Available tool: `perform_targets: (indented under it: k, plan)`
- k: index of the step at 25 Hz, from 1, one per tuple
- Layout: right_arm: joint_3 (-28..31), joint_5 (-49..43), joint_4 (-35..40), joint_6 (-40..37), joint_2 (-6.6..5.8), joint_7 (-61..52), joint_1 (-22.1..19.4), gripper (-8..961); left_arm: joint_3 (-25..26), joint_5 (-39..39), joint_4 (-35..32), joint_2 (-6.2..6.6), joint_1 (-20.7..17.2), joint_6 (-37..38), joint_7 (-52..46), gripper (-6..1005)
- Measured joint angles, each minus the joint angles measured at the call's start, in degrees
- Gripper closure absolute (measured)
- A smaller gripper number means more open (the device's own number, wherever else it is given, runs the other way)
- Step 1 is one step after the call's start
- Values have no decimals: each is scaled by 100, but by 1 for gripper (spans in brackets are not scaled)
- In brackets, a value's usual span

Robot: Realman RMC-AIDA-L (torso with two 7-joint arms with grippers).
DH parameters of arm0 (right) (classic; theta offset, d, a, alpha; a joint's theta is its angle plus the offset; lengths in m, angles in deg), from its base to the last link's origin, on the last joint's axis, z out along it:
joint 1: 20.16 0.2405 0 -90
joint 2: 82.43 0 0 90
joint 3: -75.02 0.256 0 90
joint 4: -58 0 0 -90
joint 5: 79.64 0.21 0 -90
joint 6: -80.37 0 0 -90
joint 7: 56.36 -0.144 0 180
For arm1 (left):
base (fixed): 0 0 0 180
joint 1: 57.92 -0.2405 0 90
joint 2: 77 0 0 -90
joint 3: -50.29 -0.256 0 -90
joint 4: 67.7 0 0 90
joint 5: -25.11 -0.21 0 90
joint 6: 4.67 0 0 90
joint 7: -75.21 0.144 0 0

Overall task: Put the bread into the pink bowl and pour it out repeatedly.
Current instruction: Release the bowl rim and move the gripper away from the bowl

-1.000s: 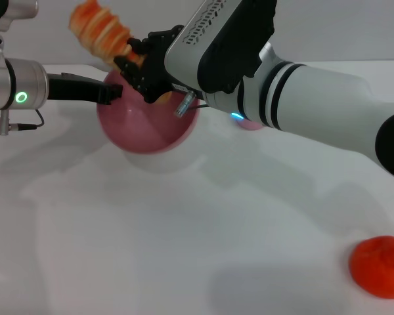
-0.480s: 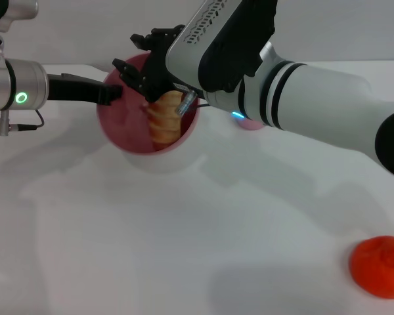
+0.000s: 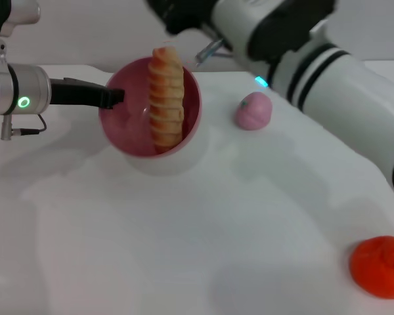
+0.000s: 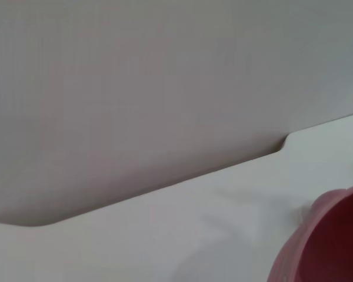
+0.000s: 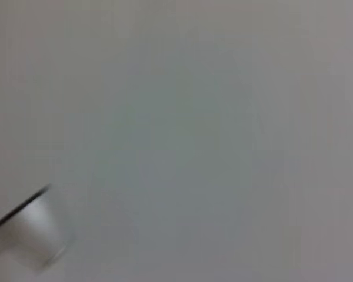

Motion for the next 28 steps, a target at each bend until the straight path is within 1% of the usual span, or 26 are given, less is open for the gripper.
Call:
perform_targets:
  k: [2,5,9,13,15,17,20,23,26,28]
  plan:
    - [-58,4,18,-508,1,-128,-134,524,0,0,-1,-4,-7,0,1,949]
    - [-49,1,6,-993,-14,-591,-226,524,0,0,-1,-4,-7,0,1,949]
    - [131,-33,-38,-1085,-58,-1294,-243,524,7,-1,-11,-16,-40,20,10,949]
    - [334,-39,-87,-1023,-90,-1707,-222,524,7,-1,-14,-16,-31,54,17,949]
    - [427,-112,-77,-778,-111,-1743,-184,524,8,-1,-15,-16,-18,64,29,949]
    - [547,-324,-5,-376,-131,-1742,-140,524,29,-1,-13,-16,15,79,74,949]
    - [738,-788,236,428,-154,-1740,-94,524,30,-1,-12,-16,23,83,79,949]
    - [1036,-1047,613,1046,-145,-1623,-186,524,42,-1,-15,-7,35,121,87,949]
    - [1381,-1105,967,1673,-123,-1343,-290,524,44,-1,-12,8,36,178,89,949]
    - [1615,-1114,1137,2151,-122,-1227,-285,524,48,-1,-6,20,36,190,88,949]
